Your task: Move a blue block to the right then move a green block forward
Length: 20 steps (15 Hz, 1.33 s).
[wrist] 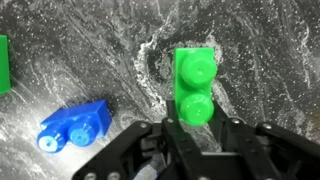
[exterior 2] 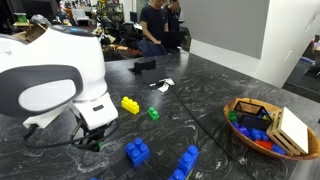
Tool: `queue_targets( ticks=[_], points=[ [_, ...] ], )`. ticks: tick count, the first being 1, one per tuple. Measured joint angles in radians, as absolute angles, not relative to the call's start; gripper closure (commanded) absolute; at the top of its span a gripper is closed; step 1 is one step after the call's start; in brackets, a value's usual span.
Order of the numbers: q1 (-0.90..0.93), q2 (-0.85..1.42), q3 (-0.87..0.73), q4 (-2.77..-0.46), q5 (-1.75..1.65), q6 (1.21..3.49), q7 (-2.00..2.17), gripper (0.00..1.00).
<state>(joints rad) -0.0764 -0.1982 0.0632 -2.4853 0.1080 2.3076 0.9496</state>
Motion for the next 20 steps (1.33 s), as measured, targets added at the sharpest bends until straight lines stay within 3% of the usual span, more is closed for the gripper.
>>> queue_targets(
  ticks=[7, 10, 16, 20],
  points=[
    [-0.055, -0.109, 0.063, -2.449, 0.169, 2.364, 1.264, 0.89],
    [-0.041, -0.068, 0.063, -2.432, 0.171, 2.379, 1.357, 0.39],
    [0.002, -0.048, 0.064, -2.409, 0.167, 2.383, 1.431, 0.01],
    [0.02, -0.069, 0.065, -2.411, 0.152, 2.383, 1.441, 0.0]
  ],
)
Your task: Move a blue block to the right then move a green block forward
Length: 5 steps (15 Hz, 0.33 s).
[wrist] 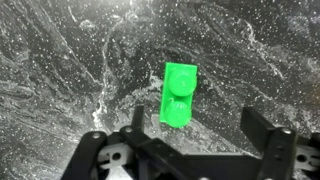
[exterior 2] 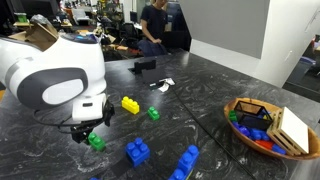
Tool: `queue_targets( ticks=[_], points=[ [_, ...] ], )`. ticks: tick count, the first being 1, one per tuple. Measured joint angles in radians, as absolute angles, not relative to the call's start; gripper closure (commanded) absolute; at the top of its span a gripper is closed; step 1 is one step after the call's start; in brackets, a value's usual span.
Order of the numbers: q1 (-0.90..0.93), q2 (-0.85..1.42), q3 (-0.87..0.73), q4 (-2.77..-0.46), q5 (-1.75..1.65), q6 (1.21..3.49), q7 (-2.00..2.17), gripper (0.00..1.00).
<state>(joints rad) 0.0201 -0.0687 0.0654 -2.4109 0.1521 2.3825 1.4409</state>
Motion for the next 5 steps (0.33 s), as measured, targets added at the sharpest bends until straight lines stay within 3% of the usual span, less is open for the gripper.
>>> queue_targets(
  ticks=[5],
  points=[
    [0.02, -0.063, 0.062, -2.412, 0.152, 2.382, 1.441, 0.0]
  ],
)
